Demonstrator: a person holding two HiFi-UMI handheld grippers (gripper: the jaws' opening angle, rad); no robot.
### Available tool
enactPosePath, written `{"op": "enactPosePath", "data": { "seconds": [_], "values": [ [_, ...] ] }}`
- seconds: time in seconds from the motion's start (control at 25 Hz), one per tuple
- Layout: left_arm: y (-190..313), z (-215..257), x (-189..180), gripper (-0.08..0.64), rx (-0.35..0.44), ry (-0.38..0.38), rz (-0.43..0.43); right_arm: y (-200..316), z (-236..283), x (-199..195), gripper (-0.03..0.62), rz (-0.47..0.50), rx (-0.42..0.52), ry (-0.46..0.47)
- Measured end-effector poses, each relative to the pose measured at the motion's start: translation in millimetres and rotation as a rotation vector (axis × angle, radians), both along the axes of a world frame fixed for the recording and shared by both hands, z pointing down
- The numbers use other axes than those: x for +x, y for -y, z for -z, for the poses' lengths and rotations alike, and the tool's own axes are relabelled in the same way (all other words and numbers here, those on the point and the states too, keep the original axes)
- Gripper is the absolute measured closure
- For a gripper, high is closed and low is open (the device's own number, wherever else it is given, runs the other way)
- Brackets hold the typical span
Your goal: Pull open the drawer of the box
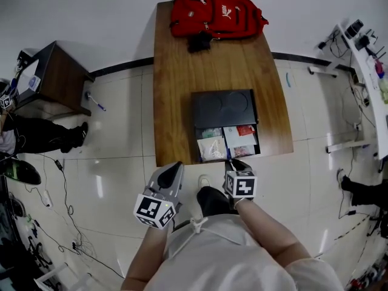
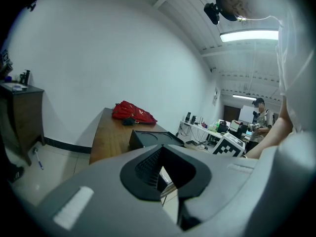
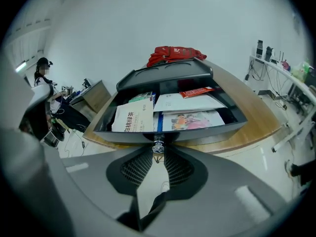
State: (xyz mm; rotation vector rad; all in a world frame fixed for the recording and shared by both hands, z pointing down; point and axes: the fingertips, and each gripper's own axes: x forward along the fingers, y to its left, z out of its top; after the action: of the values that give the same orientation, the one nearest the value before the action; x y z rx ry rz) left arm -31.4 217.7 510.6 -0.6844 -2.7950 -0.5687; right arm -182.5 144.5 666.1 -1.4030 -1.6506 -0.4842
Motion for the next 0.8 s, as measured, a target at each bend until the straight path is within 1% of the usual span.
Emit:
{"op": "enactPosePath", "data": {
  "seconds": [0.24,0.48,0.56,0.64,0.76,0.8],
  "values": [
    [6.3,4.8,6.3,0.554,-0.017,0.008,0.008,6.5,4.8,0.1,0.522,-0.01,-0.029,-0.013],
    [9.8,13.6,10.3,0.554,-0.042,0.027,0.009,10.5,23.7,5.2,0.518,0.004,-0.076,0.015],
    [13.8,19.0,11.4,0.554,-0.056,0.038,0.006,12.4,40.0,6.5,0.52,0.01,-0.118,0.038],
    [21.7,25.2,13.8,0.554,-0.07,0.052,0.001,14.8,63.3,6.9,0.527,0.019,-0.182,0.085],
    [38.2,36.1,22.2,0.554,-0.092,0.068,-0.01,19.2,103.8,11.5,0.589,0.036,-0.3,0.172],
    [44.5,40.1,26.3,0.554,-0.1,0.073,-0.013,21.6,116.5,15.0,0.589,0.041,-0.341,0.195]
  ]
}}
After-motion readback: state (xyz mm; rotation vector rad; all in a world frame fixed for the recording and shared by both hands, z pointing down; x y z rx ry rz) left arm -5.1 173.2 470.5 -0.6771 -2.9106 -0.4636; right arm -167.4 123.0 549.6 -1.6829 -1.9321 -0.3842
